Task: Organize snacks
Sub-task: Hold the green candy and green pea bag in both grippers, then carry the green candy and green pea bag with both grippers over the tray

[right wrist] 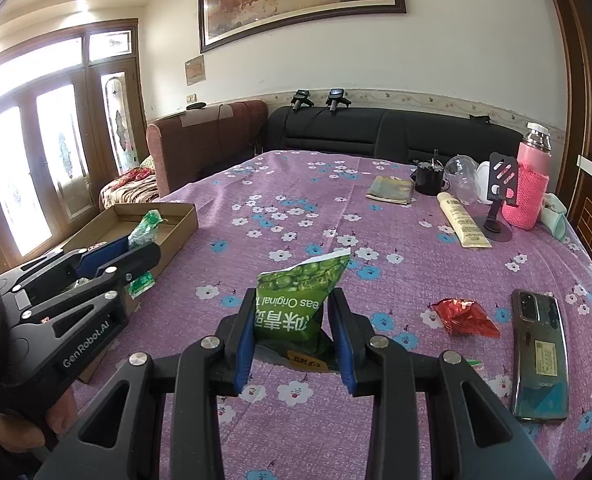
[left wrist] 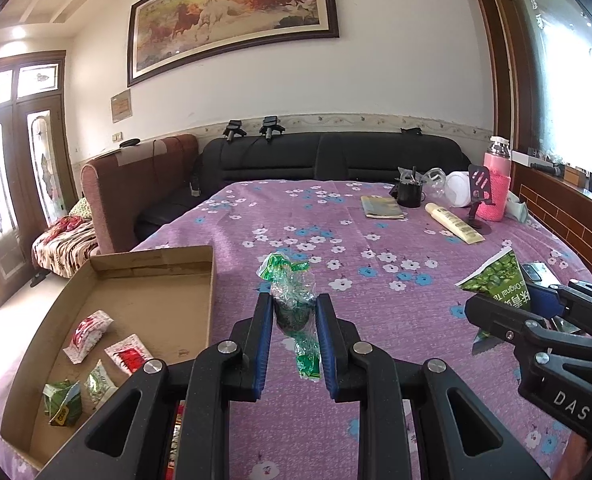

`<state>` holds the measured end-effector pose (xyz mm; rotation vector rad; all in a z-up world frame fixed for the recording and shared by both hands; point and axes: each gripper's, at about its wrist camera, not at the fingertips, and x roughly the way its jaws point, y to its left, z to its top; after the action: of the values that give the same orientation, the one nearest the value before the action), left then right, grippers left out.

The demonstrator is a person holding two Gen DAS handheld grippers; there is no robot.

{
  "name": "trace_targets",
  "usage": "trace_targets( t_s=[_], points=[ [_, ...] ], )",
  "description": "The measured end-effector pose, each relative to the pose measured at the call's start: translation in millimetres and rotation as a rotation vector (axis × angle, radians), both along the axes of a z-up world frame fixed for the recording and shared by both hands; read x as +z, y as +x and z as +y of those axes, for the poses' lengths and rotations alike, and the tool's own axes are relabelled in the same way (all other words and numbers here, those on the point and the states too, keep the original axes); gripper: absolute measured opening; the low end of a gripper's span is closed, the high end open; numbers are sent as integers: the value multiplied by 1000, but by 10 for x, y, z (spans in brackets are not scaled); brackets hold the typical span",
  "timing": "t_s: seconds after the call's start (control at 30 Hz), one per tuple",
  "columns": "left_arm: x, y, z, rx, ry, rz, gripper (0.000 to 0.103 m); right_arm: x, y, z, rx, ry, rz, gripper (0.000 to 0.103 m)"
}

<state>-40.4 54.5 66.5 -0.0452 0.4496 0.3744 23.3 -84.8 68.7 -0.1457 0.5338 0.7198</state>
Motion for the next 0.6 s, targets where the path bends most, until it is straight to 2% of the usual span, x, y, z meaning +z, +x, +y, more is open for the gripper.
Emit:
trace_targets(
  t_s=[0.4, 0.6],
  points=[
    [66, -412, 197, 19, -1, -58, 22, -23, 3, 32, -31, -13, -9, 33],
    [86, -618, 458, 61, -7, -73, 23, 133, -126, 109, -20, 27, -1, 33]
  ],
)
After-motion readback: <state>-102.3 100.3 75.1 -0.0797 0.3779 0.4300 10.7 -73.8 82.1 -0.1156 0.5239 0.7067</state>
